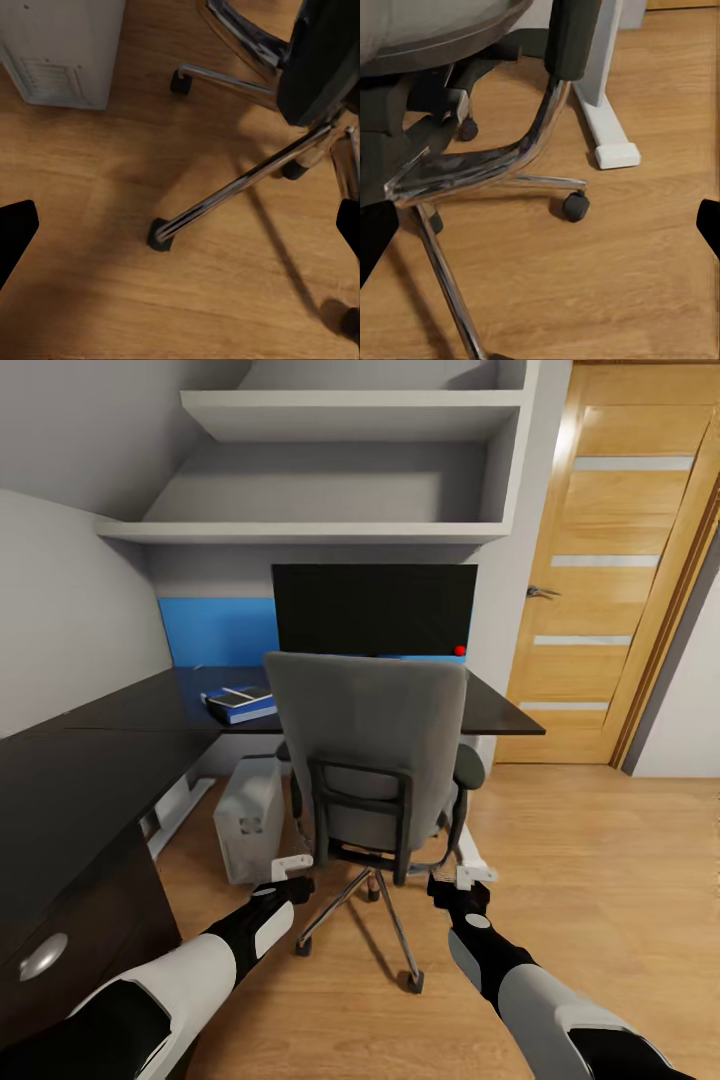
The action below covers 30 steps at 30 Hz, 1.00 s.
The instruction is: In the bedroom, organize the workspace by keeping the computer under the desk, ensuring the monitor is on the desk, placing the keyboard on the desk next to the monitor, placing the mouse on the desk next to the keyboard, moving the folder from the swivel chair onto the desk next to the mouse, stacking the notebook on top of the folder with the pen on top of the notebook, and positioning the swivel chair next to the desk.
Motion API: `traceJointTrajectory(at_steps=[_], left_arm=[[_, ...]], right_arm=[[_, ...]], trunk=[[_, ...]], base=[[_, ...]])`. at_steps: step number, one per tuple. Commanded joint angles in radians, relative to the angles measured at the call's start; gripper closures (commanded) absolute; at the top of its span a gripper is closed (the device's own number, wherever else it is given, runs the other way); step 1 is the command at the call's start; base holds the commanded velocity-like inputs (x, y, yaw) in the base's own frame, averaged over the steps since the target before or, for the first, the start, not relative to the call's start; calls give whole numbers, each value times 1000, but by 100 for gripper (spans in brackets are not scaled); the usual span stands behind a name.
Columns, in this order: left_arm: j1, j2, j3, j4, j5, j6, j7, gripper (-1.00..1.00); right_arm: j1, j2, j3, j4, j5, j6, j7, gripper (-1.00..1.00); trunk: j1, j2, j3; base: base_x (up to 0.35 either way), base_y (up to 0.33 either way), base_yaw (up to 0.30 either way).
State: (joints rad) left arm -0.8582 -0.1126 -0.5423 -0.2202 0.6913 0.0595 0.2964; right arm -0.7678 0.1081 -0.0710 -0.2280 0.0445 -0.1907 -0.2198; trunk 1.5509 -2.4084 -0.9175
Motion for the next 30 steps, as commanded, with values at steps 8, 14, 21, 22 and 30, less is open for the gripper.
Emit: traceJointTrajectory(at_steps=[8,14,21,22,30], left_arm=[[0,1,-8,-2,5,5,7,-100],[0,1,-8,-2,5,5,7,-100],[0,-1,-8,-2,5,5,7,-100],[0,-1,-8,-2,5,5,7,-100],[0,0,-8,-2,5,7,7,-100]], right_arm=[[-1,1,-7,1,5,-4,0,-100],[-1,1,-7,1,5,-4,-1,-100],[-1,2,-7,2,5,-4,-1,-100],[-1,2,-7,2,5,-4,-1,-100],[-1,3,-7,0,2,-4,-1,-100]], trunk=[[-1,0,-1],[-1,0,-1],[-1,0,-1],[-1,0,-1],[-20,35,15]], base=[[-333,0,0],[-334,0,0],[-334,0,0],[-334,0,0],[-220,0,0]])
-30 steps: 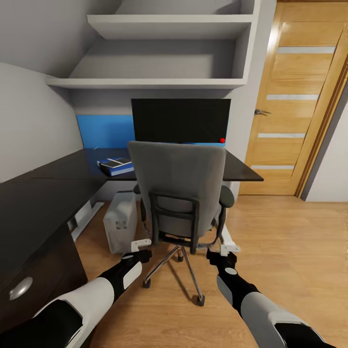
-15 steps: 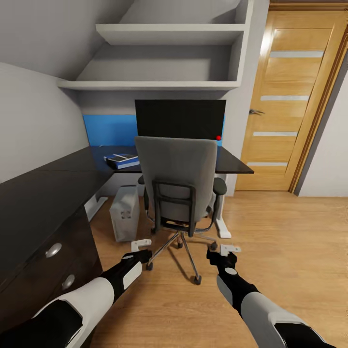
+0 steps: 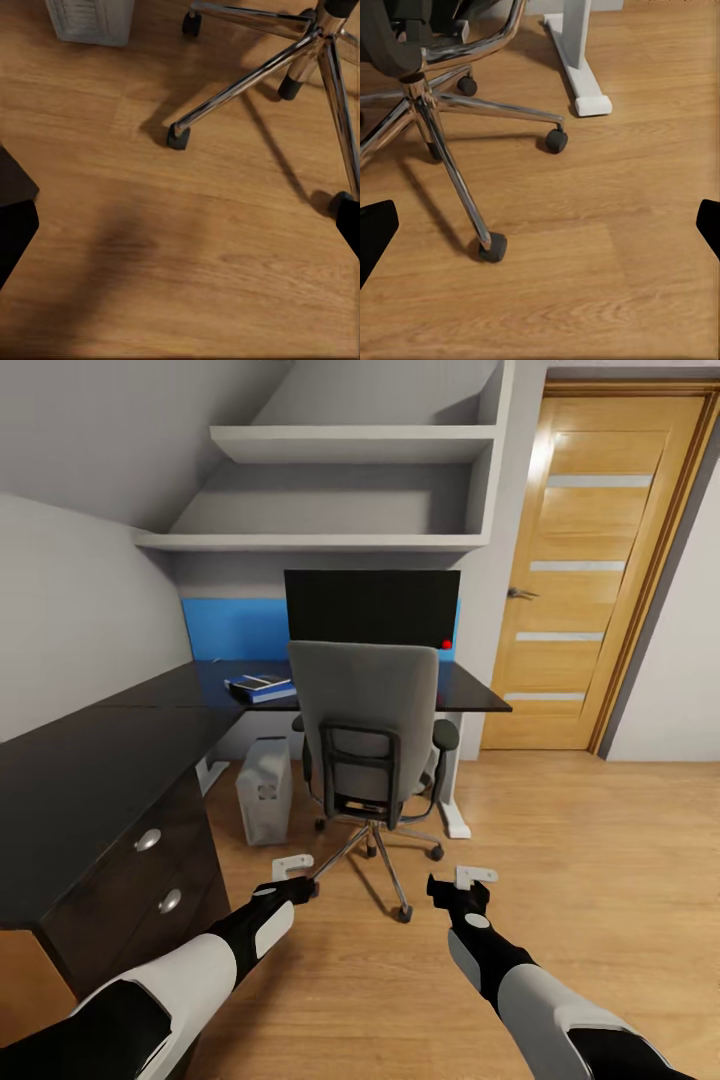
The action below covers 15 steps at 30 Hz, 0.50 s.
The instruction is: In the bedroom, organize the workspace by keeping the computer under the desk, ensuring the monitor is on the desk, placing the keyboard on the desk next to the monitor, placing the mouse on the desk next to the keyboard, moving the folder from the swivel chair onto the desk next to the mouse, stacking the notebook on top of the folder with the pen on top of the notebook, and positioning the swivel chair next to the desk.
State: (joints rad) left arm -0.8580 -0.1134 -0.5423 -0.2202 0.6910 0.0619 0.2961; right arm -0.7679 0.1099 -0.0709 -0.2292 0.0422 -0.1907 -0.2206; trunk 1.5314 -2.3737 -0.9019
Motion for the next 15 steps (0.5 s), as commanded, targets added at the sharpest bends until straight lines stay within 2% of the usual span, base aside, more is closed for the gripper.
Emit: traceJointTrajectory(at_steps=[1,4,5,8,10,11,13,14,15], left_arm=[[-1,1,-8,-2,5,5,8,-100],[0,0,-9,-4,3,5,11,-100],[0,-30,-12,28,4,3,11,-100],[0,-35,-12,75,4,-5,10,-100],[0,-36,-12,127,4,-48,9,-100],[1,-40,-12,153,4,-92,9,-100],[5,-46,-12,172,5,-140,9,-100],[41,-51,-11,192,5,-228,10,-100],[50,-52,-11,194,5,-234,11,-100]], right_arm=[[-1,1,-7,1,4,-4,0,-100],[-1,-2,-9,4,5,-4,-1,-100],[1,-5,-10,9,4,-8,-3,-100],[16,-6,-10,25,4,-52,-9,-100],[31,-8,-11,33,2,-88,-19,-100],[41,-10,-12,36,2,-103,-23,-100],[58,-13,-11,38,1,-111,-25,-100],[132,-17,-11,41,3,-152,-27,-100],[146,-18,-11,42,4,-168,-27,-100]], trunk=[[-4,7,2],[-16,28,12],[-20,35,15],[-31,56,24],[-39,70,30],[-43,77,34],[-50,91,40],[-54,98,43],[-58,105,46]], base=[[-54,0,0],[-12,0,0],[0,0,0],[0,0,0],[0,0,0],[0,0,0],[0,0,0],[-159,0,0],[-188,0,0]])
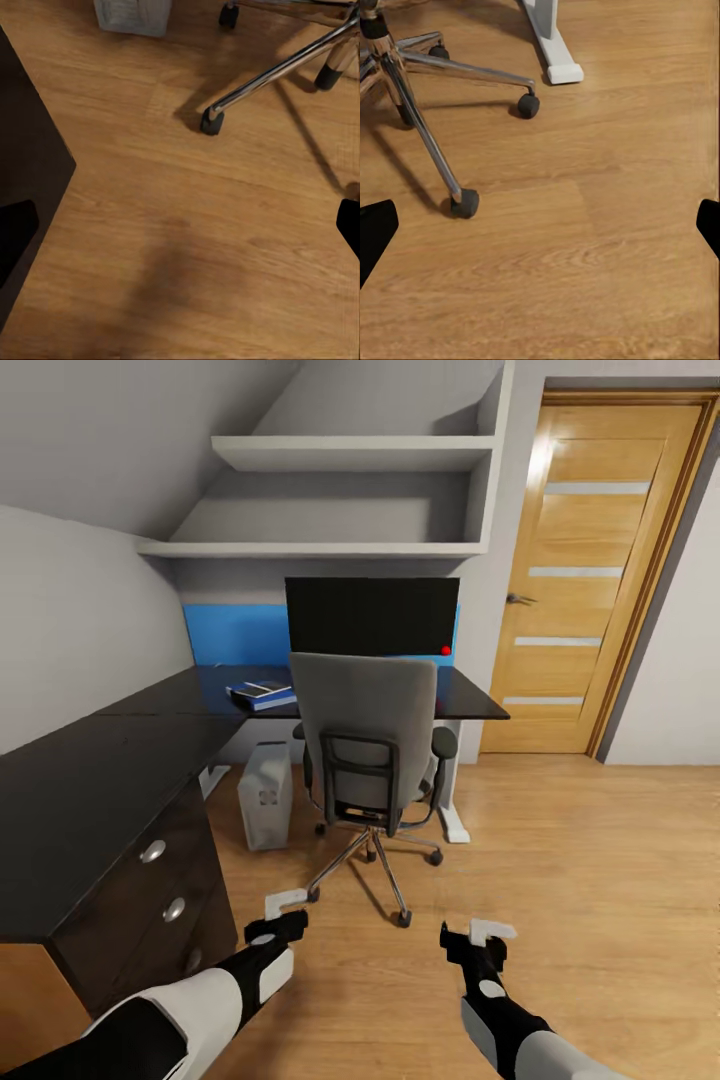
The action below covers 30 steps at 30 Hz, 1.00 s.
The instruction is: In the bedroom, organize the workspace by keeping the computer under the desk, ensuring the monitor is on the desk, placing the keyboard on the desk next to the monitor, placing the mouse on the desk next to the keyboard, moving the folder from the swivel chair onto the desk next to the mouse, stacking the notebook on top of the folder with the pen on top of the notebook, and positioning the swivel chair next to the desk.
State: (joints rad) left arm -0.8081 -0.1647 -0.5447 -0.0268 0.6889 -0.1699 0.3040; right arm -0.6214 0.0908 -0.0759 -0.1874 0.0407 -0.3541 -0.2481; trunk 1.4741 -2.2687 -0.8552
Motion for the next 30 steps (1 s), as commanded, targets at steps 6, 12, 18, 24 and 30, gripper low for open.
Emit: traceJointTrajectory(at_steps=[6,12,18,24,30], left_arm=[[58,-2,-9,2,8,-48,3,-100],[105,-1,-9,2,7,-56,2,-100],[167,-1,-11,2,-32,-67,4,-100],[225,4,-9,3,-85,-130,2,-100],[240,11,-9,4,-90,-141,1,-100]], right_arm=[[57,-25,-5,62,7,-61,2,-100],[61,-44,-5,118,6,-108,3,-100],[61,-49,-4,151,6,-152,3,-100],[63,-48,-4,170,4,-163,5,-100],[64,-44,-4,180,4,-165,8,-100]], trunk=[[-24,42,18],[-47,84,37],[-70,126,56],[-93,168,75],[-116,210,93]], base=[[-307,0,0],[-333,0,0],[-327,-68,0],[-128,-75,0],[-13,-8,0]])
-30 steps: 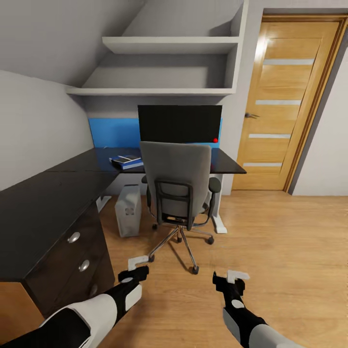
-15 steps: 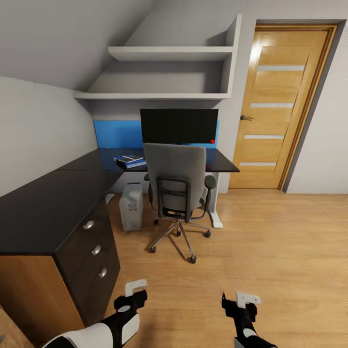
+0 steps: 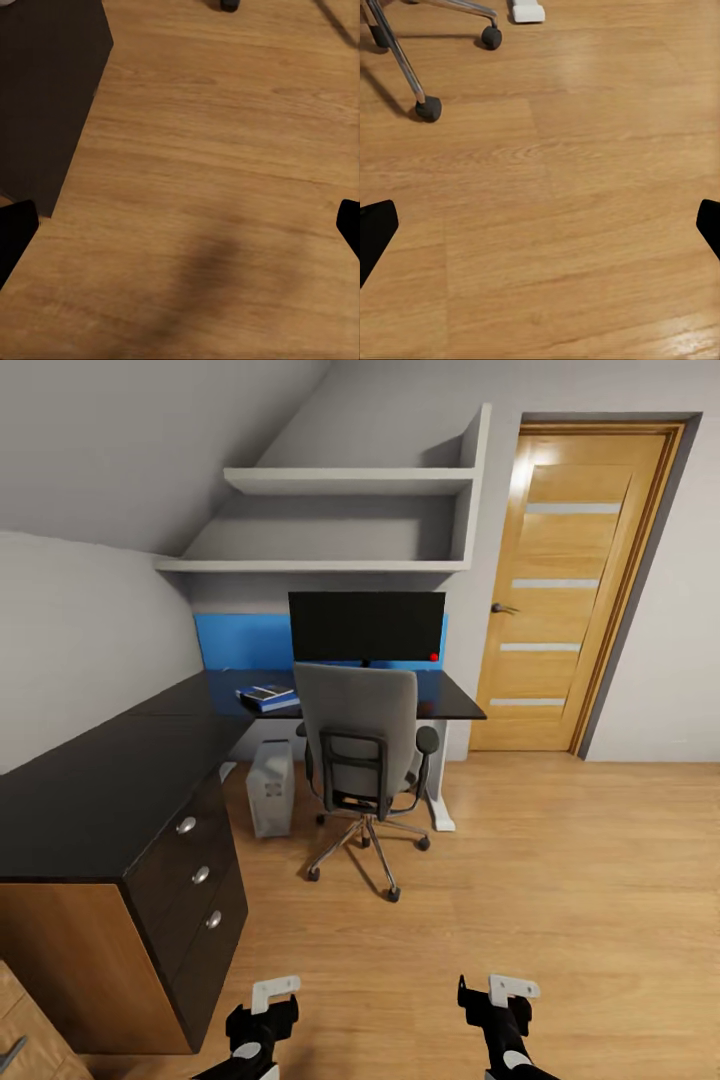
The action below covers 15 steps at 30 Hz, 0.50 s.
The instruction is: In the bedroom, organize the workspace by keeping the computer under the desk, ensuring the monitor is on the desk, placing the keyboard on the desk next to the monitor, placing the mouse on the desk next to the keyboard, moving the folder from the swivel chair onto the desk next to the mouse, stacking the notebook on top of the folder with the pen on top of the notebook, and positioning the swivel chair next to the desk.
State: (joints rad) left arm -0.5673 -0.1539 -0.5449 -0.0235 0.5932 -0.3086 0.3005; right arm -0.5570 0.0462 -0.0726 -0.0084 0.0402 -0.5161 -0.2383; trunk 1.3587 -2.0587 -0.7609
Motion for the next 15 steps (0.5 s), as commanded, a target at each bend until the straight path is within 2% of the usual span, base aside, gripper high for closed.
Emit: traceJointTrajectory(at_steps=[1,15], left_arm=[[0,0,-8,0,6,-2,4,-100],[3,29,-7,1,5,5,6,-100]], right_arm=[[0,1,-7,4,5,-4,-1,-100],[5,0,-7,24,7,1,1,-100]], trunk=[[-4,7,2],[-58,105,46]], base=[[-4,-3,0],[-1,0,0]])
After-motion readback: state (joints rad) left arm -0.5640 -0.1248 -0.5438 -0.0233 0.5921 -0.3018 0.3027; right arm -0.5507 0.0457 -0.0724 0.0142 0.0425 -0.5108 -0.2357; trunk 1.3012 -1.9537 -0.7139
